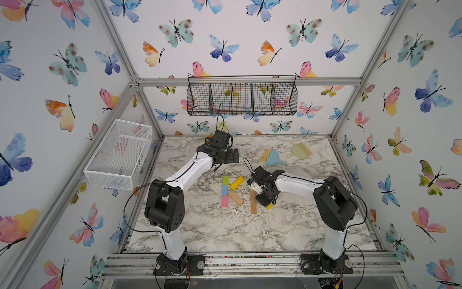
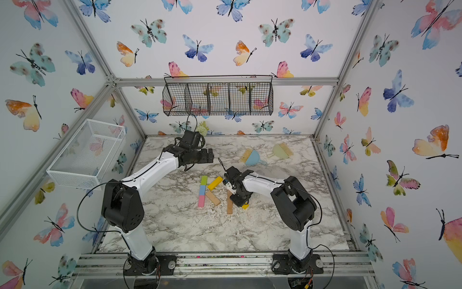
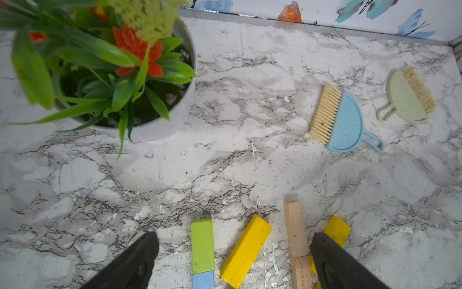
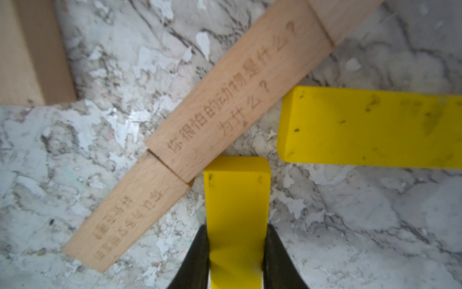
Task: Assemble the letter k with building blocks
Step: Assemble the building block at the center of the board.
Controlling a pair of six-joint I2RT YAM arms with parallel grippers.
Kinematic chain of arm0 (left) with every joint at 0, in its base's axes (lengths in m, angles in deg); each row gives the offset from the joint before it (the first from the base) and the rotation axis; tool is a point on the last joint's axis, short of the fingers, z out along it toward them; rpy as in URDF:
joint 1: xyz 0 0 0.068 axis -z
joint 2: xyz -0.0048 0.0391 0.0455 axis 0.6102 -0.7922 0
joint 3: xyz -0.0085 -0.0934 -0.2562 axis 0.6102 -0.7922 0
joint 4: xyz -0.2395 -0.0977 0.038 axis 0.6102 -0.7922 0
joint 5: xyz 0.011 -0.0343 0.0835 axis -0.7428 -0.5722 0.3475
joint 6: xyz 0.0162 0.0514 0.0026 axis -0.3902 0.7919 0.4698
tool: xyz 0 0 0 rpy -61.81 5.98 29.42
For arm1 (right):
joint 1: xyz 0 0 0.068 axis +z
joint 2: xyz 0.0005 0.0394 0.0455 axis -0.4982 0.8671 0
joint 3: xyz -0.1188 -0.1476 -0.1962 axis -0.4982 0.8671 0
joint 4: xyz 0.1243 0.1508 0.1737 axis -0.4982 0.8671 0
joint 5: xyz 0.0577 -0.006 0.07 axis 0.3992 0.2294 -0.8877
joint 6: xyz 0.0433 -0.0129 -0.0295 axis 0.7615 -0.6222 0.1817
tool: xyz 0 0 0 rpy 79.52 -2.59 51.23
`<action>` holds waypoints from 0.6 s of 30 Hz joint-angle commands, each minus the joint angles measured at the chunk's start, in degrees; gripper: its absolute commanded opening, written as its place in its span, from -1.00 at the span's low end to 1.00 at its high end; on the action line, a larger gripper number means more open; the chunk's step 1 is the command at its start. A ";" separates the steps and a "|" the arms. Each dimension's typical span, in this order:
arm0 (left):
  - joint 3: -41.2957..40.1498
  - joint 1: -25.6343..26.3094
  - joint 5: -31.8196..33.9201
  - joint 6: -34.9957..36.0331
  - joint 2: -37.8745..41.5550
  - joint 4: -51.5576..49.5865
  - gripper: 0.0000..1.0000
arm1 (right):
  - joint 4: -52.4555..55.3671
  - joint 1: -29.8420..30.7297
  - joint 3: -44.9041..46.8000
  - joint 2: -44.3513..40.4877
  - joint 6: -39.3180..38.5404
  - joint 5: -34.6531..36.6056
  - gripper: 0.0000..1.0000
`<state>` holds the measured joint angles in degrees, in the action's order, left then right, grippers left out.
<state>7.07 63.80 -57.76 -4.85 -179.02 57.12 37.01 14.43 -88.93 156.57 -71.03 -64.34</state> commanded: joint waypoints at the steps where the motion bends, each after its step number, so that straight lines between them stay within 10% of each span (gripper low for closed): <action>1: 1.32 -0.30 -0.31 -0.19 -0.49 -1.29 0.97 | 0.90 0.33 0.19 -0.96 1.06 1.71 -0.25; 18: 0.51 -0.61 0.80 1.15 1.55 -0.33 0.97 | -0.14 -0.12 -6.84 -18.18 2.71 1.44 0.26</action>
<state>7.07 63.80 -57.71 -4.45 -179.06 57.06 36.98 14.41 -92.62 142.25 -69.31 -64.28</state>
